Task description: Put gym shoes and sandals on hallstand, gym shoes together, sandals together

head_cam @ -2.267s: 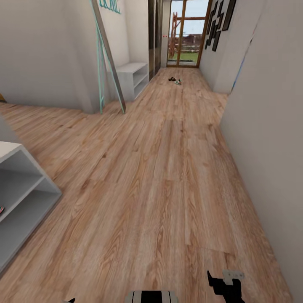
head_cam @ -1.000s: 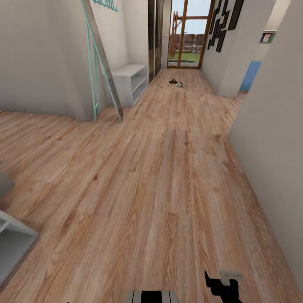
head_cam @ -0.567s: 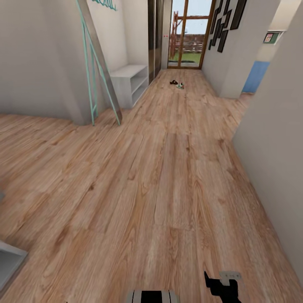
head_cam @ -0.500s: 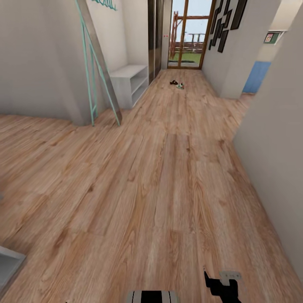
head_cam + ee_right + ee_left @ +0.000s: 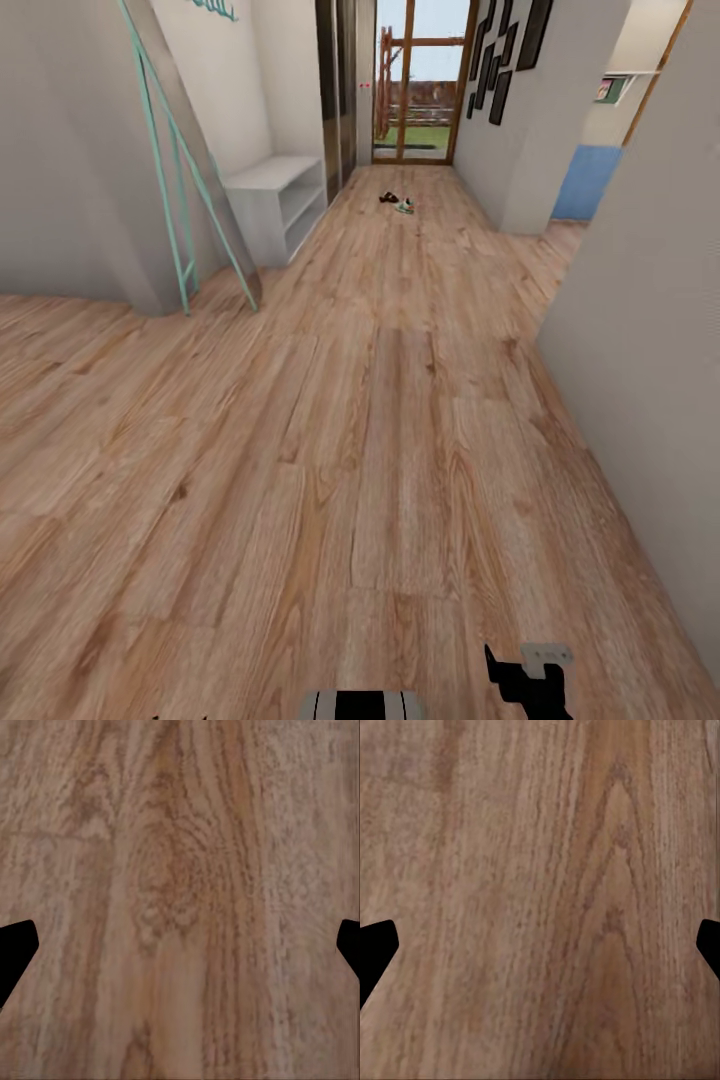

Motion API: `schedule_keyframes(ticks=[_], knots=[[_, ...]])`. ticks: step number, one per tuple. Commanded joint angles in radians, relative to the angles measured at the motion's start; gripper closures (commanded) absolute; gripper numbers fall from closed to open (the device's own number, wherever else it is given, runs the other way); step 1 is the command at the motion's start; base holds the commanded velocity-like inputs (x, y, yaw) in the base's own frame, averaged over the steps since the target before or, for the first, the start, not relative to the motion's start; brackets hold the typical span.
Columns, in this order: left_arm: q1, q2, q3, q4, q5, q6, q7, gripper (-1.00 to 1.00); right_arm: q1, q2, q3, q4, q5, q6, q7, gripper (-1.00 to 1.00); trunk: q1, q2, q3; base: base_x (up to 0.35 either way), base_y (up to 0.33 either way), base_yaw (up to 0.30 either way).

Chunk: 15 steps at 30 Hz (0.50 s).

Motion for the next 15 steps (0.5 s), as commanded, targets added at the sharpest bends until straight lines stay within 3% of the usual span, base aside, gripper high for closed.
schedule_keyframes(ticks=[1, 15], knots=[[0.0, 0.0, 0.003, 0.001, 0.008, 0.002, -0.009, -1.0, -0.001, 0.0, 0.005, 0.001, -0.008, -0.003, 0.0, -1.0, 0.0, 0.0, -0.001, 0.339, 0.0, -0.184], [0.0, 0.0, 0.002, 0.001, 0.009, 0.002, -0.008, -1.0, -0.001, 0.0, 0.005, 0.001, -0.008, -0.003, 0.0, -1.0, 0.0, 0.0, 0.001, 0.339, 0.0, -0.039]])
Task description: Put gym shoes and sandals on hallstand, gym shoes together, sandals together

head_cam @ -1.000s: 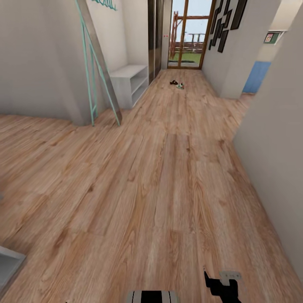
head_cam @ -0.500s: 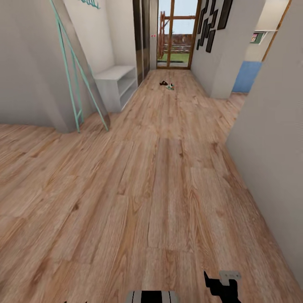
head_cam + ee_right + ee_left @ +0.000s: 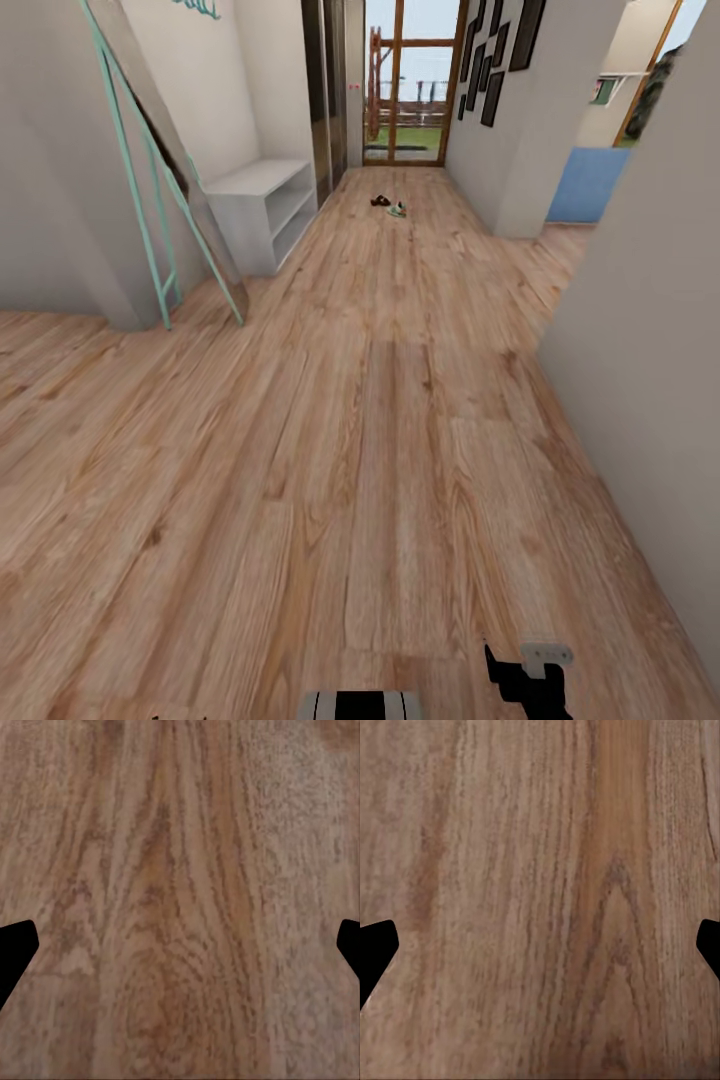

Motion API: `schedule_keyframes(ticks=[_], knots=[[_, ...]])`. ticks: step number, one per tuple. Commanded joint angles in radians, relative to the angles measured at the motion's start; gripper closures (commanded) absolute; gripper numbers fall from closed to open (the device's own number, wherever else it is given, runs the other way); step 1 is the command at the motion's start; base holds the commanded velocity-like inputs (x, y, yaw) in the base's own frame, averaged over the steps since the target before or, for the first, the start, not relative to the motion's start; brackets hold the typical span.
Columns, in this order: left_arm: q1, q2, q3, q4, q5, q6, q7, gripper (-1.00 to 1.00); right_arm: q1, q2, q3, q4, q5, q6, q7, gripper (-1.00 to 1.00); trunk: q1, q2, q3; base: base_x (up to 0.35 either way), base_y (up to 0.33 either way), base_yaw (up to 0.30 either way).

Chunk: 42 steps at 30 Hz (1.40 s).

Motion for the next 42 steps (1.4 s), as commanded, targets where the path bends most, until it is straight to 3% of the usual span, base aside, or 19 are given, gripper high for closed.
schedule_keyframes(ticks=[1, 18, 26, 42], knots=[[-0.001, 0.0, 0.002, 0.001, 0.007, 0.002, -0.009, -1.0, 0.0, 0.0, 0.005, 0.001, -0.008, -0.003, 0.0, -1.0, 0.0, 0.0, 0.0, 0.339, 0.0, -0.001], [-0.001, 0.0, 0.001, 0.0, 0.008, 0.002, -0.009, -1.0, 0.0, 0.0, 0.005, 0.001, -0.008, -0.003, 0.0, -1.0, 0.0, 0.0, 0.026, 0.095, 0.0, 0.0], [-0.001, 0.0, 0.001, 0.001, 0.007, 0.002, -0.009, -1.0, 0.0, 0.0, 0.005, 0.001, -0.008, -0.003, 0.0, -1.0, -0.003, 0.002, 0.069, 0.001, 0.0, 0.0], [-0.001, 0.0, 0.001, 0.001, 0.009, 0.002, -0.009, -1.0, 0.0, 0.0, 0.005, 0.001, -0.008, -0.003, 0.0, -1.0, -0.064, 0.114, 0.144, 0.0, 0.0, 0.0]])
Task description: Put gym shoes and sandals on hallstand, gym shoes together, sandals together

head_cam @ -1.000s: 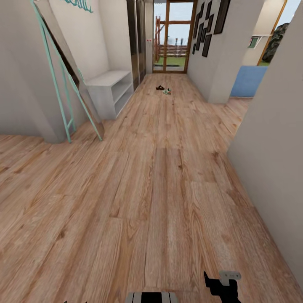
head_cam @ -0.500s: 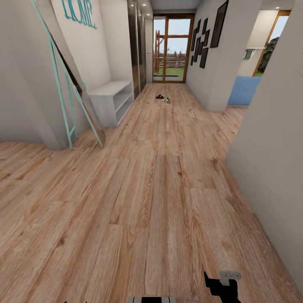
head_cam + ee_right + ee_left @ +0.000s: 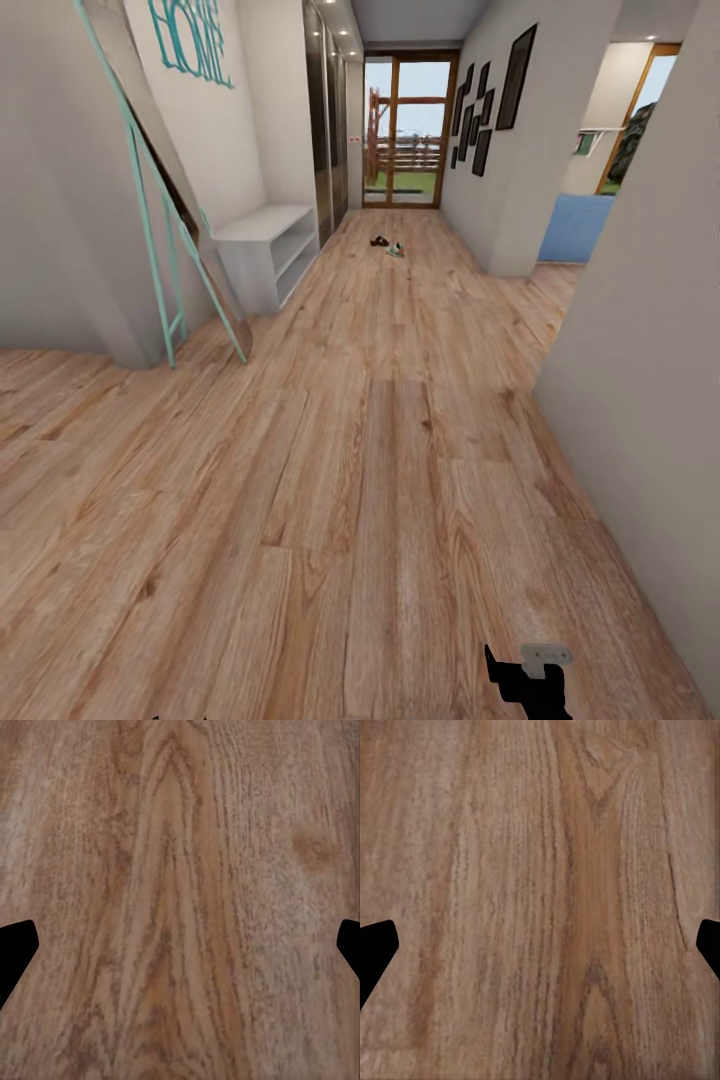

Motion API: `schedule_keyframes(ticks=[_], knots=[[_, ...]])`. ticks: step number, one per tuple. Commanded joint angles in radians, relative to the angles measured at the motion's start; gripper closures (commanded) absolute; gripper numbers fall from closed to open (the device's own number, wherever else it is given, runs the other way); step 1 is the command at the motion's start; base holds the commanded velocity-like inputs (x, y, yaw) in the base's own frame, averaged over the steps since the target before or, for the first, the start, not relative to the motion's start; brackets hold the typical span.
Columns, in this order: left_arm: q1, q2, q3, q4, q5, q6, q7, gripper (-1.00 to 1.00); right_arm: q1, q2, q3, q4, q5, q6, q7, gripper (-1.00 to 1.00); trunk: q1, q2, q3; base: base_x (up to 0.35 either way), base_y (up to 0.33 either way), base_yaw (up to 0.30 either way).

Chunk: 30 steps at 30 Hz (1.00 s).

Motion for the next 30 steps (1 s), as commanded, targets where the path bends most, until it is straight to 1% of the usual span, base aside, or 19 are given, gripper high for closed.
schedule_keyframes(ticks=[1, 17, 22, 30], knots=[[-0.001, 0.0, 0.002, 0.001, 0.007, 0.002, -0.009, -1.0, 0.0, 0.0, 0.005, 0.001, -0.008, -0.003, 0.0, -1.0, -0.004, 0.007, 0.004, 0.0, 0.0, 0.0], [-0.001, 0.0, 0.002, 0.001, 0.007, 0.0, -0.009, -1.0, 0.0, 0.0, 0.005, 0.001, -0.008, -0.003, 0.0, -1.0, -0.004, 0.007, 0.029, 0.008, 0.0, 0.0], [-0.001, 0.0, 0.002, 0.001, 0.007, 0.001, -0.009, -1.0, 0.0, 0.0, 0.005, 0.001, -0.008, -0.003, 0.0, -1.0, -0.004, 0.007, 0.037, 0.241, 0.0, 0.0], [-0.001, 0.0, 0.002, 0.001, 0.007, 0.002, -0.009, -1.0, 0.0, 0.0, 0.005, 0.001, -0.008, -0.004, 0.0, -1.0, -0.004, 0.007, 0.048, 0.317, 0.0, 0.0]])
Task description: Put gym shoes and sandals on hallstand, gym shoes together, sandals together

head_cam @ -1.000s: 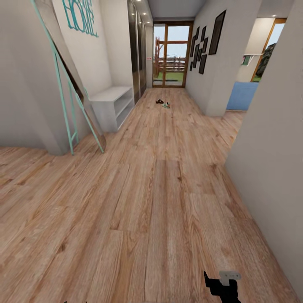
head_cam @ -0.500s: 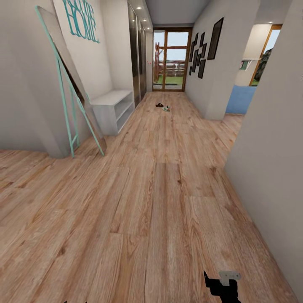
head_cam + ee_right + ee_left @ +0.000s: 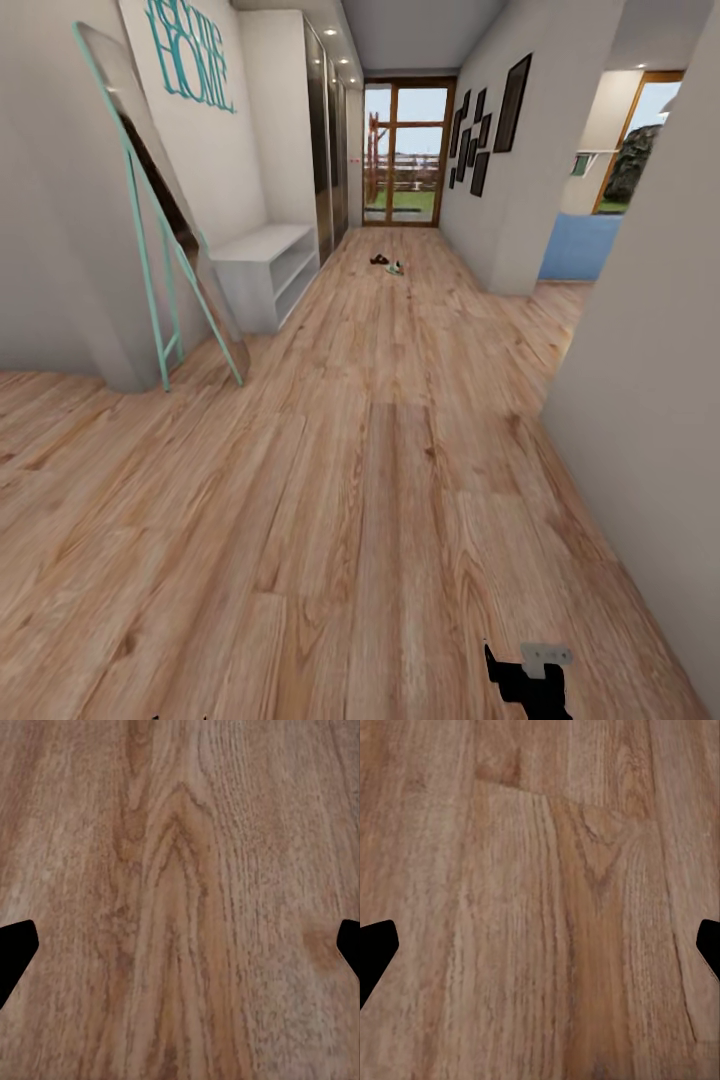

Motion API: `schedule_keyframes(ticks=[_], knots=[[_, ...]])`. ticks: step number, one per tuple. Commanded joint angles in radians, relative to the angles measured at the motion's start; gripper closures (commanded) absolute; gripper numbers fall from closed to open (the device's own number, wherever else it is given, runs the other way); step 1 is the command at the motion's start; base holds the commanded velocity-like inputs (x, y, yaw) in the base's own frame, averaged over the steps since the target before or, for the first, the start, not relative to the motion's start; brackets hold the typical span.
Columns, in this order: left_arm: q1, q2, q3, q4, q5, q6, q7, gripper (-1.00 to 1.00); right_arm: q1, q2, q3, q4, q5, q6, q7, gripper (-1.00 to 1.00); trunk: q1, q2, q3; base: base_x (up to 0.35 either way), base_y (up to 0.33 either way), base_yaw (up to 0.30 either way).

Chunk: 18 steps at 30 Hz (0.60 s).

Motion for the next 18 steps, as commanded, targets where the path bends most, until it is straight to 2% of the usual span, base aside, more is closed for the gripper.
schedule_keyframes(ticks=[1, 18], knots=[[-0.001, 0.0, 0.002, 0.001, 0.007, 0.002, -0.009, -1.0, 0.0, 0.0, 0.005, 0.001, -0.008, -0.003, 0.0, -1.0, 0.0, 0.0, 0.0, 0.334, 0.0, 0.0], [-0.001, 0.0, 0.002, 0.001, 0.007, 0.002, -0.009, -1.0, 0.0, -0.003, 0.004, 0.001, -0.008, -0.002, 0.002, -1.0, 0.0, 0.0, 0.003, 0.338, 0.0, 0.0]])
